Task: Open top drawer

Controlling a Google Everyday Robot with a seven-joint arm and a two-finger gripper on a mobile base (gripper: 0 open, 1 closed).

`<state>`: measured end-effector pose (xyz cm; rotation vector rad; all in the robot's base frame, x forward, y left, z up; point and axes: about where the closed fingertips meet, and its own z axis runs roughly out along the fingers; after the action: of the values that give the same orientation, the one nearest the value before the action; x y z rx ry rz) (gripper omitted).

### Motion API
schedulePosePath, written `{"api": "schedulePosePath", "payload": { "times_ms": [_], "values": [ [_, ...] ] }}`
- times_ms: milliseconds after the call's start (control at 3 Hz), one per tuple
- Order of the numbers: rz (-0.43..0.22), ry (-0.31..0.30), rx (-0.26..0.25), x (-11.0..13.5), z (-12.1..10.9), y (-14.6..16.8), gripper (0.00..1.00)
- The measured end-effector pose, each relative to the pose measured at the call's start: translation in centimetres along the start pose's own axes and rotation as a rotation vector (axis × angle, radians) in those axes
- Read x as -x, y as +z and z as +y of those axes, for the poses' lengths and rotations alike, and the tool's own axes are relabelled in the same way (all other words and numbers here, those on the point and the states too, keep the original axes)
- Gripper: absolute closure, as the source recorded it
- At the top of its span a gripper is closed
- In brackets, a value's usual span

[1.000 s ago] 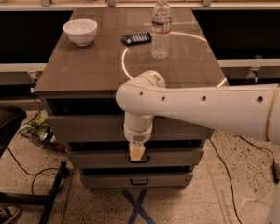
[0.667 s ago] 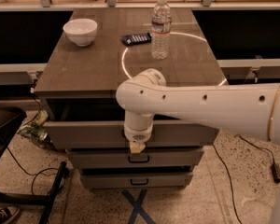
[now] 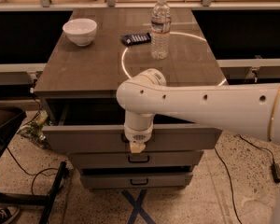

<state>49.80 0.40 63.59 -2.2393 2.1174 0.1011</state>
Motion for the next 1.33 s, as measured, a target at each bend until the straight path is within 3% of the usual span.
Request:
{"api": "schedulePosePath", "payload": {
  "times_ms": [333,667,1333],
  "values": [
    [0.0,0.0,0.0,0.0,0.0,0.0,1.0],
    [-0.012,0.045,-0.04,-0.8,2.0,-1.4,1.0],
    [-0.012,0.074,-0.077,-1.9,2.8,-3.5,1.0]
  ]
}}
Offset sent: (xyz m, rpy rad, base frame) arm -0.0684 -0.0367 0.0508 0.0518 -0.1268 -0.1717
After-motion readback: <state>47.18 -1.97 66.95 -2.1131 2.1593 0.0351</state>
